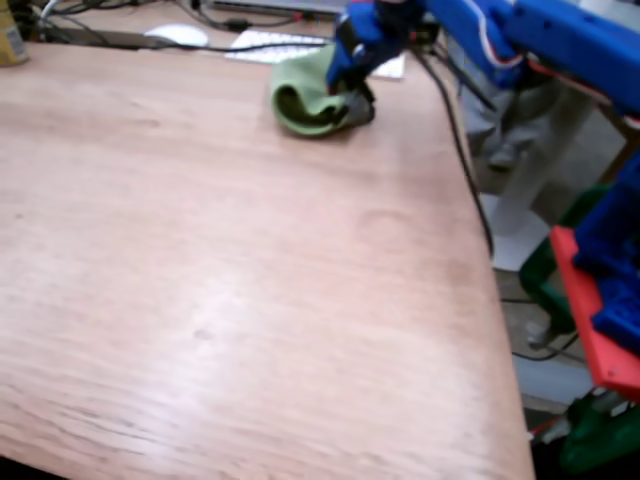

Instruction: Clean the table

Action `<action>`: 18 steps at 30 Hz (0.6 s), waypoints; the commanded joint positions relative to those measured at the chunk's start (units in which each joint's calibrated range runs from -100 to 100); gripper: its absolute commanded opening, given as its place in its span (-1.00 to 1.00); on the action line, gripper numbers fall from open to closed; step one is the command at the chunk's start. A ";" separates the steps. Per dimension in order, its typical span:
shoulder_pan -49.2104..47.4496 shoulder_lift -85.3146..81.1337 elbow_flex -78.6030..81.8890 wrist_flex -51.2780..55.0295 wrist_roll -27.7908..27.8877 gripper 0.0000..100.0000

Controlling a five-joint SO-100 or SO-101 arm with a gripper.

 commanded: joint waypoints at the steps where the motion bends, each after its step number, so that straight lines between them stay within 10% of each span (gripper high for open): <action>1: 18.86 7.46 -0.27 1.71 0.29 -0.99; 10: 34.76 -4.21 -0.27 1.87 4.44 -0.99; 18: 10.73 -45.89 -0.27 8.93 11.72 -0.99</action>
